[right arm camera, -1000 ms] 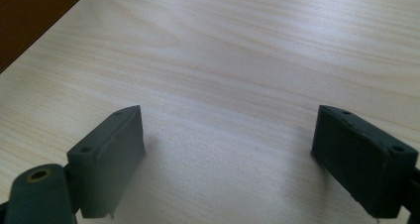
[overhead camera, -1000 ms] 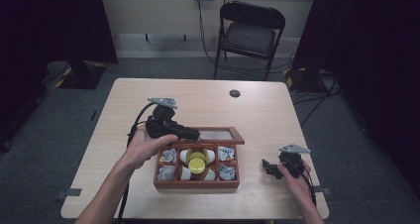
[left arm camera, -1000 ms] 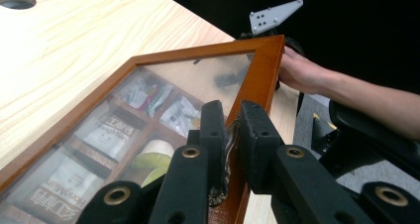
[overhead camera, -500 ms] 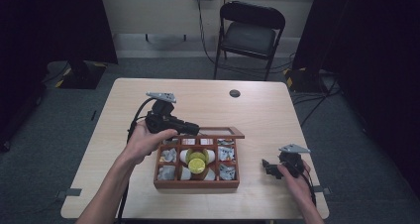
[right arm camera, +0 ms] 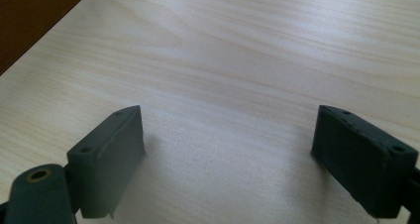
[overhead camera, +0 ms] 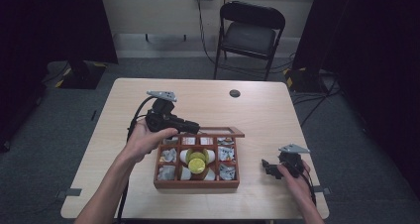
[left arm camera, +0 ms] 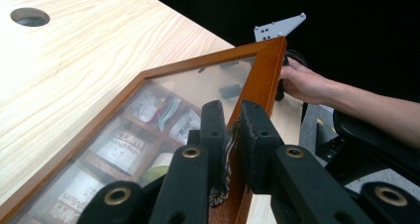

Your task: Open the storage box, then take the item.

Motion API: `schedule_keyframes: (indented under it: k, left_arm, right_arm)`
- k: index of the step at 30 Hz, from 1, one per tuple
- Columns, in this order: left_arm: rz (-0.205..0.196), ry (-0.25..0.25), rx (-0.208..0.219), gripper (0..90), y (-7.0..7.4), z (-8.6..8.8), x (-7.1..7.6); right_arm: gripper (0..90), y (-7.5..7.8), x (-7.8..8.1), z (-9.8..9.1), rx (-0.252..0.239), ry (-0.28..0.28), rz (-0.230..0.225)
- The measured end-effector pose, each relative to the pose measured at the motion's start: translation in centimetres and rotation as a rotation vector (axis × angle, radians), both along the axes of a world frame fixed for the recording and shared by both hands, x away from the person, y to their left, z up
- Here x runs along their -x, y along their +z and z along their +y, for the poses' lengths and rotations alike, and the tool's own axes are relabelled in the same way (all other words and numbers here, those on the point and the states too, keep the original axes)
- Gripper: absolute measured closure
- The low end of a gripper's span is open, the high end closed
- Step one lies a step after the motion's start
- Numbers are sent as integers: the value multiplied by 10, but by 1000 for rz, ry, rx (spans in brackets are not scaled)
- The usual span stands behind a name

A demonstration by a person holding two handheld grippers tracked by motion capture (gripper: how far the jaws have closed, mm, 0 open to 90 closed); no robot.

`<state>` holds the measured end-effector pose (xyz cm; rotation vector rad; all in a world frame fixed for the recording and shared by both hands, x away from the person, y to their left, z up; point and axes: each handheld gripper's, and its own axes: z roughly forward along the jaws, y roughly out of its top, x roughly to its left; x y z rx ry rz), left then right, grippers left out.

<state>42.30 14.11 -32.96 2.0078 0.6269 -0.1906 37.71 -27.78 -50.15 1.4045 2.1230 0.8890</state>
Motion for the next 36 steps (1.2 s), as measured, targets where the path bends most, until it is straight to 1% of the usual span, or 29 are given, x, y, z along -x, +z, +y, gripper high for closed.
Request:
schedule_keyframes:
  k: [2,5,7,8,9,12,15,17,20,21,22,24,27,29,31,36]
  left_arm:
    - [-4,4,0,814,0,0,0]
    - [-2,8,7,814,1,0,-1]
    - [-3,13,8,815,1,1,-1]
    - [-1,14,9,814,1,1,-1]
    - [-1,11,5,814,2,0,-2]
    - [-1,14,4,814,2,0,-2]
    - [-2,14,4,814,2,0,-2]
    - [-1,11,5,814,2,1,-2]
    - [9,9,13,814,1,1,-3]
    - [6,10,12,814,1,1,-3]
    - [5,9,11,814,1,1,-3]
    - [3,8,12,814,1,1,-3]
    - [5,12,13,814,1,1,-2]
    - [2,9,9,814,2,1,-2]
    - [-1,18,6,814,3,0,-2]
    - [0,22,8,814,3,0,-3]
  right_arm:
    - [122,1,1,0,1,6,6]
    - [137,3,3,0,-12,16,33]
    - [142,5,4,-2,-53,2,45]
    - [142,6,5,-2,-74,8,53]
    - [143,8,6,-2,-76,17,50]
    - [145,12,9,2,-88,49,33]
    - [147,18,12,6,-100,79,-4]
    - [149,21,14,10,-104,95,-14]
    - [151,27,18,17,-119,126,-47]
    - [154,28,18,19,-120,132,-53]
    - [160,30,19,21,-130,147,-57]
    - [170,32,21,25,-127,163,-63]
    - [186,38,25,31,-143,191,-81]
    - [191,42,26,35,-159,204,-85]
    - [204,45,28,38,-175,215,-84]
    - [242,52,31,50,-205,256,-110]
